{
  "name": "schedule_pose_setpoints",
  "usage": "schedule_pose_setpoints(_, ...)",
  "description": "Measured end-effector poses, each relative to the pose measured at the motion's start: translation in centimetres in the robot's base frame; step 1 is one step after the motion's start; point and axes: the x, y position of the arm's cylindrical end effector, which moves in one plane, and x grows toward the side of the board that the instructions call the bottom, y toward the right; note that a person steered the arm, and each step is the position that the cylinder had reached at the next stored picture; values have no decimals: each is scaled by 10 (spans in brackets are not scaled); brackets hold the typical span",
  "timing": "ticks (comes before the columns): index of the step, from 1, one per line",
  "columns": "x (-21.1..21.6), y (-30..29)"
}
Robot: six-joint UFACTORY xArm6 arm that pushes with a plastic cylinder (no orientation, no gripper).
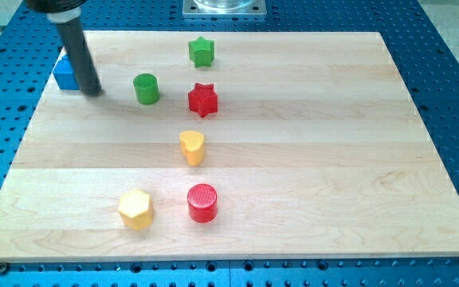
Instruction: Move the green circle below the green star
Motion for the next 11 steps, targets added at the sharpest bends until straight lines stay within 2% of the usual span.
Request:
schedule_pose_setpoints(1,9,72)
schedule_pose_setpoints(2,-10,120)
schedule_pose_setpoints(3,-27,144)
schedule_pose_setpoints(4,-37,123)
schedule_pose_setpoints(6,-65,126)
schedule_pose_setpoints(11,-65,149)
